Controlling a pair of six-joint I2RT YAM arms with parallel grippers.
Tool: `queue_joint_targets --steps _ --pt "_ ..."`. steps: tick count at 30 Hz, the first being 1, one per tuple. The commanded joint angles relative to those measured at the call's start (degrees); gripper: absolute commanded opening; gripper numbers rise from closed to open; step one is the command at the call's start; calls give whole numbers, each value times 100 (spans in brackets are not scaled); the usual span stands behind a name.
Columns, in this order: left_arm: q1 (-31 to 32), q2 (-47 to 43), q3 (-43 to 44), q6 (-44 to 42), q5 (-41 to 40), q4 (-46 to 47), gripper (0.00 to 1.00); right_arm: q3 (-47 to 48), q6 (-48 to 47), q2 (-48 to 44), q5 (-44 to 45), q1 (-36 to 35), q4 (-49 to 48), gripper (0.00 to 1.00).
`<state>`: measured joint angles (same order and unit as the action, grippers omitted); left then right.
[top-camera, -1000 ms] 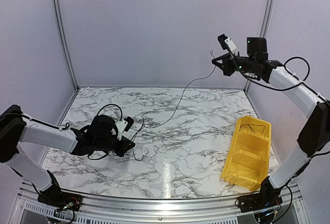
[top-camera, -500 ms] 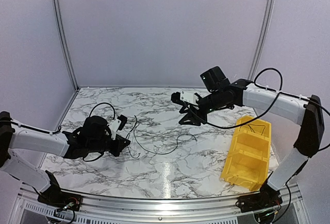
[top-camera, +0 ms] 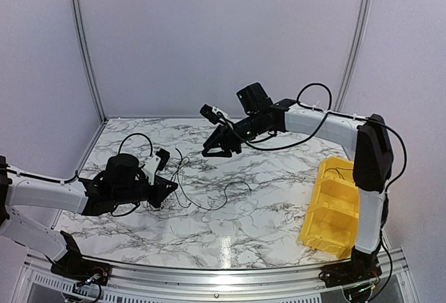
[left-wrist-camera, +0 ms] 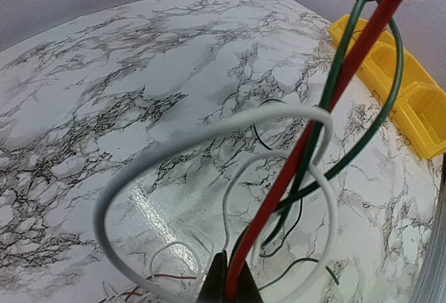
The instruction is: Untangle the cables
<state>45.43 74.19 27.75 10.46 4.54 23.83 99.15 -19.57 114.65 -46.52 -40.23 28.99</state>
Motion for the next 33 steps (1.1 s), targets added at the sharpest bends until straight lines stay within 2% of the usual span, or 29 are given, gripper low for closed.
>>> queue_joint_targets --steps 1,9,14,19,21,24,27,28,30,33 --pt "36 9 -26 -127 -118 174 0 535 800 333 -1027 -172 9 51" --pt "67 83 15 -108 -111 174 0 718 1028 561 -1358 -376 -4 54" --pt "88 115 57 -115 -111 174 0 785 1303 732 -1477 -404 -144 50" --pt "106 113 90 -127 -119 174 0 898 1446 935 -1434 -446 -169 40" --pt "105 118 99 -133 -120 174 0 896 1486 985 -1423 -459 -174 33" --pt "104 133 112 -129 -113 173 0 880 1543 1008 -1322 -463 -220 16" --pt "113 141 117 -100 -105 172 0 820 1555 960 -1172 -462 -298 6" --pt "115 135 117 -91 -100 170 3 806 1535 936 -1130 -460 -310 3" --pt "107 76 102 -6 -110 169 24 739 1475 867 -1049 -463 -345 0" --pt "113 -149 69 93 -11 173 46 626 1278 728 -846 -464 -348 0"
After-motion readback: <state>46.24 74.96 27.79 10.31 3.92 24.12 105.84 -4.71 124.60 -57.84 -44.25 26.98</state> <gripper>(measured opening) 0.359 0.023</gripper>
